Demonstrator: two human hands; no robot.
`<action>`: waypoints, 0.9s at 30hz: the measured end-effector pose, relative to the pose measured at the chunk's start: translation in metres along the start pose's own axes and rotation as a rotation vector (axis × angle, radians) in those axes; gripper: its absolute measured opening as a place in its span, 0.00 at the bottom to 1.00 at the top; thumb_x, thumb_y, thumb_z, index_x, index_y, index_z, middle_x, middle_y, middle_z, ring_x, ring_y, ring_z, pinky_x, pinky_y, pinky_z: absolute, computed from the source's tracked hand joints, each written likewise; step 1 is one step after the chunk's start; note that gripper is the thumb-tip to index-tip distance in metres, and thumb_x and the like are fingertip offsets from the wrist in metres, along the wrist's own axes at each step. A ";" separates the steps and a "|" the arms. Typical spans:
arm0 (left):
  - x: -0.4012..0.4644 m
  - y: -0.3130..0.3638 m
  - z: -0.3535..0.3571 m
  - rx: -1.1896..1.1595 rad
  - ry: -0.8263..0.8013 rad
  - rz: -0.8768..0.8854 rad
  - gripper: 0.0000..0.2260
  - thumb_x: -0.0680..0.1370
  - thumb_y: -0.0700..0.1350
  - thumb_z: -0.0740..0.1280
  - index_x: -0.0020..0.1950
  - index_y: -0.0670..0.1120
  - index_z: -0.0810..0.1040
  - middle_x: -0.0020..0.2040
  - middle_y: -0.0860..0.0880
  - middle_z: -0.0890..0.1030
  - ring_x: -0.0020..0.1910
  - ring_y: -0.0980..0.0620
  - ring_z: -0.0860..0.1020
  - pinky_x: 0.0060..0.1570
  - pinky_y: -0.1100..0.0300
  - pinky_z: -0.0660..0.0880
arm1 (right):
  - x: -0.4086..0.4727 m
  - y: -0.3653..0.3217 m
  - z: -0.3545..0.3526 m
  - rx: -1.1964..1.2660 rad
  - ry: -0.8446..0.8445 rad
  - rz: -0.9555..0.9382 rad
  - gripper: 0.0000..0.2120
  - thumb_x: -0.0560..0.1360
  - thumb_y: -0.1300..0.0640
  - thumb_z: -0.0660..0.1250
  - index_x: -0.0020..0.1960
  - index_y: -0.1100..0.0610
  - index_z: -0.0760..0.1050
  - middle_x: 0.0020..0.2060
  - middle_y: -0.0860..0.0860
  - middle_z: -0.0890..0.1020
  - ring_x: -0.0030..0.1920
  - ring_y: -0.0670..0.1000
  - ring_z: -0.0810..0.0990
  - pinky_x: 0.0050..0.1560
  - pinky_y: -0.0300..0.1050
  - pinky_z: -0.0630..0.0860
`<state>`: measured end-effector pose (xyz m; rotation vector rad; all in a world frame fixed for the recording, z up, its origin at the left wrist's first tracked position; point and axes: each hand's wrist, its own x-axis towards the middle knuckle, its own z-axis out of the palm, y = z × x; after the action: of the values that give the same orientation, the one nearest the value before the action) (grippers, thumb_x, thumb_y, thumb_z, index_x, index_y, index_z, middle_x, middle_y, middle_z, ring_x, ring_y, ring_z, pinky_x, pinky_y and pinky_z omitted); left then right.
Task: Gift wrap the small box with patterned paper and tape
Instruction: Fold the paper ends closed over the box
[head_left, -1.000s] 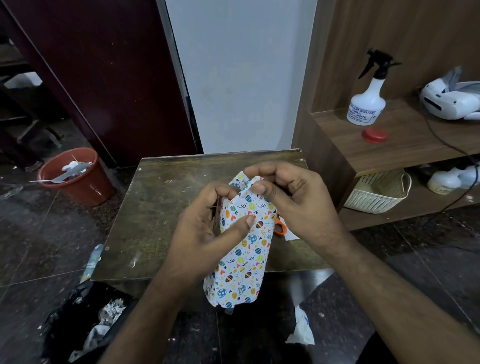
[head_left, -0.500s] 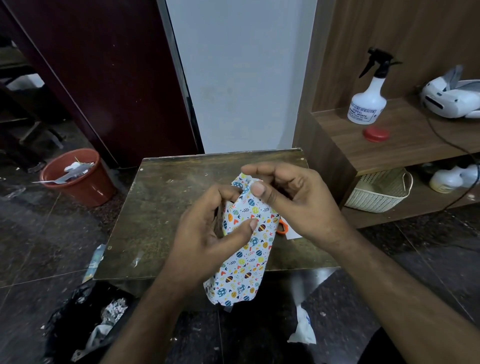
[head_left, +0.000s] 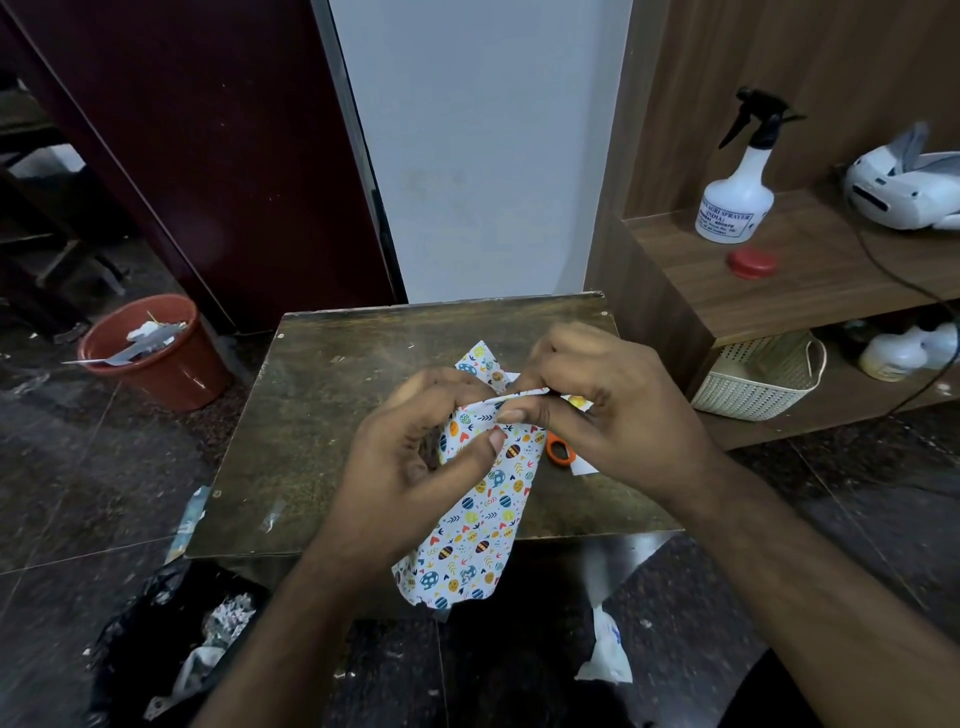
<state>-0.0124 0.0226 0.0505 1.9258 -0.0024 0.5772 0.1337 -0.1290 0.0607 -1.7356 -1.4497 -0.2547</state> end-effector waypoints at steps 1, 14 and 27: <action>0.000 -0.001 0.000 -0.004 0.010 0.006 0.09 0.77 0.32 0.73 0.56 0.41 0.84 0.53 0.46 0.82 0.58 0.46 0.80 0.57 0.55 0.76 | 0.001 0.000 0.001 -0.014 0.000 0.003 0.13 0.79 0.52 0.72 0.43 0.61 0.83 0.38 0.52 0.79 0.39 0.53 0.77 0.39 0.52 0.74; -0.003 -0.001 0.006 -0.109 0.022 0.023 0.13 0.76 0.37 0.74 0.57 0.45 0.76 0.51 0.44 0.80 0.51 0.37 0.79 0.50 0.36 0.76 | 0.000 -0.005 0.007 0.491 -0.148 0.419 0.11 0.81 0.50 0.67 0.41 0.52 0.78 0.33 0.49 0.80 0.31 0.47 0.76 0.32 0.46 0.74; -0.005 0.002 0.009 0.140 0.059 0.195 0.08 0.75 0.36 0.75 0.52 0.39 0.81 0.54 0.43 0.79 0.57 0.43 0.79 0.52 0.42 0.77 | 0.002 -0.003 0.009 0.625 -0.072 0.551 0.17 0.69 0.46 0.77 0.39 0.60 0.79 0.34 0.55 0.78 0.37 0.45 0.74 0.39 0.34 0.71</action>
<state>-0.0143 0.0123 0.0476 2.0572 -0.1163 0.7824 0.1289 -0.1218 0.0577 -1.5383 -0.9009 0.5079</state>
